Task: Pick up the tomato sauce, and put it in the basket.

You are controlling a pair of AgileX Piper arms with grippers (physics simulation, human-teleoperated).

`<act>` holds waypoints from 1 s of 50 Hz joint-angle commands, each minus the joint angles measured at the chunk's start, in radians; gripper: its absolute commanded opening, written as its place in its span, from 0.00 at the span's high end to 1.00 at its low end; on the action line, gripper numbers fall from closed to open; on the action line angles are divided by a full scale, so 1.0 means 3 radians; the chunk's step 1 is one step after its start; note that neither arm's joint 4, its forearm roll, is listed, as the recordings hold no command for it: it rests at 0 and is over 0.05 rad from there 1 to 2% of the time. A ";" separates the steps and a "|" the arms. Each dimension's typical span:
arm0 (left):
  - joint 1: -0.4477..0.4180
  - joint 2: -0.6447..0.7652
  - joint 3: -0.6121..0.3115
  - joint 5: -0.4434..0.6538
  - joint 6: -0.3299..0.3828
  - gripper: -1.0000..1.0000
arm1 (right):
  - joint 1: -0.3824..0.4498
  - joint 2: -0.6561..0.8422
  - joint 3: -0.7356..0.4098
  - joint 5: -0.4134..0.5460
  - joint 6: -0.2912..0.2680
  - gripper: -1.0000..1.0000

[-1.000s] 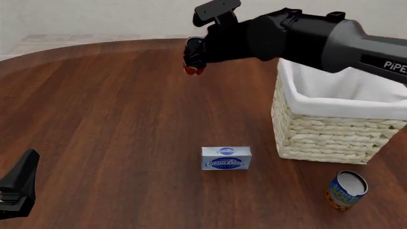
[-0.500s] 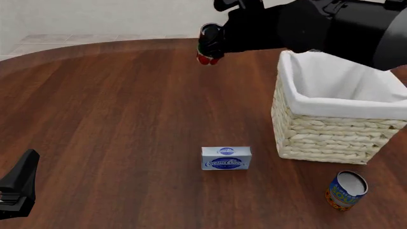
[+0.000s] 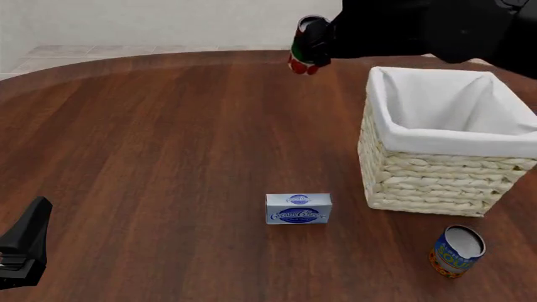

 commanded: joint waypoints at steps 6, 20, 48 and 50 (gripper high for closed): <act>0.0000 0.0000 0.0000 0.0000 0.0000 0.00 | -0.0234 -0.0299 0.0233 -0.0008 0.0061 1.00; 0.0000 0.0000 0.0000 0.0000 0.0000 0.00 | -0.0452 -0.0544 0.0484 -0.0034 0.0101 1.00; 0.0000 0.0000 0.0000 0.0000 0.0000 0.00 | -0.0909 -0.0920 0.0842 -0.0022 0.0087 1.00; 0.0000 0.0000 0.0000 0.0000 0.0000 0.00 | -0.0931 -0.0926 0.0851 -0.0026 0.0091 1.00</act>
